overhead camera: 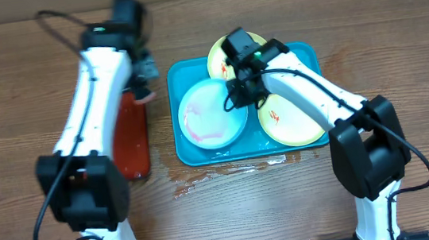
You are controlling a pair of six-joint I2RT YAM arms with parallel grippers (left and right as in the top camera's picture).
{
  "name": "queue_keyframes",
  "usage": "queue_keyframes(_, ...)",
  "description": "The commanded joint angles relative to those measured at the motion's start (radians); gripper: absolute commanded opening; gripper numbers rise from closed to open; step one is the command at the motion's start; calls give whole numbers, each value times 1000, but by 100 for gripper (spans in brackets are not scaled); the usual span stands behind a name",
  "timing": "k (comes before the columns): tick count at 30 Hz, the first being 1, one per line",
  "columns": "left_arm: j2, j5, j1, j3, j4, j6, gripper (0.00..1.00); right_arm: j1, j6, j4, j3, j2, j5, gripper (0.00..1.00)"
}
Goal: Clean dirty plates on tray and stack at the side
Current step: 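Lift the sponge back to the black tray with the left gripper, then lift the light blue plate with the right gripper and place it right of tray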
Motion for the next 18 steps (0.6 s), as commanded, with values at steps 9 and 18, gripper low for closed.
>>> queue_keyframes(9,-39,137,258,23,-88,-25,4,270,-280,-44,231,-37,1040,4)
queue_keyframes(18,-39,150,274,21,-87,-25,4,388,-678,139,231,-37,1228,4)
